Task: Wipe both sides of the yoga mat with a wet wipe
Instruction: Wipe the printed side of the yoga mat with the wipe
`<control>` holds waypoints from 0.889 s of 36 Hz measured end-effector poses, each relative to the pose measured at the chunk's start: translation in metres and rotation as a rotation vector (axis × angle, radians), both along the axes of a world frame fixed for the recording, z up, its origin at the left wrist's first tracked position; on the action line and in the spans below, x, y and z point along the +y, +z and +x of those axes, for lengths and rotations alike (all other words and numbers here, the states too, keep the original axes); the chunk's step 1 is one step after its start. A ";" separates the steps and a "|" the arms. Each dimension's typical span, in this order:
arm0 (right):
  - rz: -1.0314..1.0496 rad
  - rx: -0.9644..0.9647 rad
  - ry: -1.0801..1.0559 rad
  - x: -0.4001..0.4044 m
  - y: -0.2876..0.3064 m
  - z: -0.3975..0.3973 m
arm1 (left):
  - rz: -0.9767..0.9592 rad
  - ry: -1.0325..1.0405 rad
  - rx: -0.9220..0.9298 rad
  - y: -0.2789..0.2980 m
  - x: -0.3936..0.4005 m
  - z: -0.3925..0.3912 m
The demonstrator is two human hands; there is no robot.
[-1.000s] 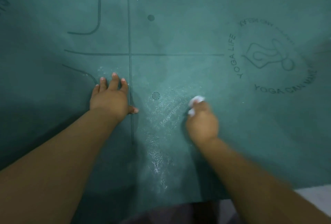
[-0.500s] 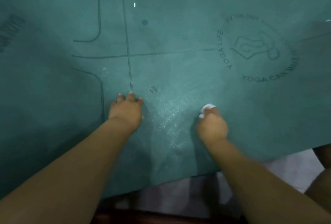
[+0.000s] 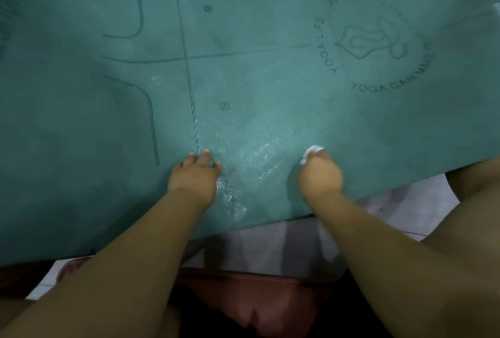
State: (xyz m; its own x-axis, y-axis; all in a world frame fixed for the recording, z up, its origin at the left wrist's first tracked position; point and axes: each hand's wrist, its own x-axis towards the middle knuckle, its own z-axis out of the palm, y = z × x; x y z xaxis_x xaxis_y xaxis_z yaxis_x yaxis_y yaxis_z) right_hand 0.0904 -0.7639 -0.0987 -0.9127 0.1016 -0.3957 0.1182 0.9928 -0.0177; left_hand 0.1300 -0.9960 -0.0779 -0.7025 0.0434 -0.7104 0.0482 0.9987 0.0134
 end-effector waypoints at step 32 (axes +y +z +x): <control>-0.221 -0.097 0.753 -0.016 0.005 0.073 | 0.022 -0.049 0.081 -0.001 -0.006 0.000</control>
State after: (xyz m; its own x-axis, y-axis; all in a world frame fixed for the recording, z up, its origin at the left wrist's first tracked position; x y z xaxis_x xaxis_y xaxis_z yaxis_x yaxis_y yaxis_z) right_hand 0.1638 -0.7803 -0.0934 -0.6654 -0.6201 -0.4156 -0.5731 0.7811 -0.2479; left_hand 0.1301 -1.0022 -0.0790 -0.7540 0.0940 -0.6501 0.0988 0.9947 0.0291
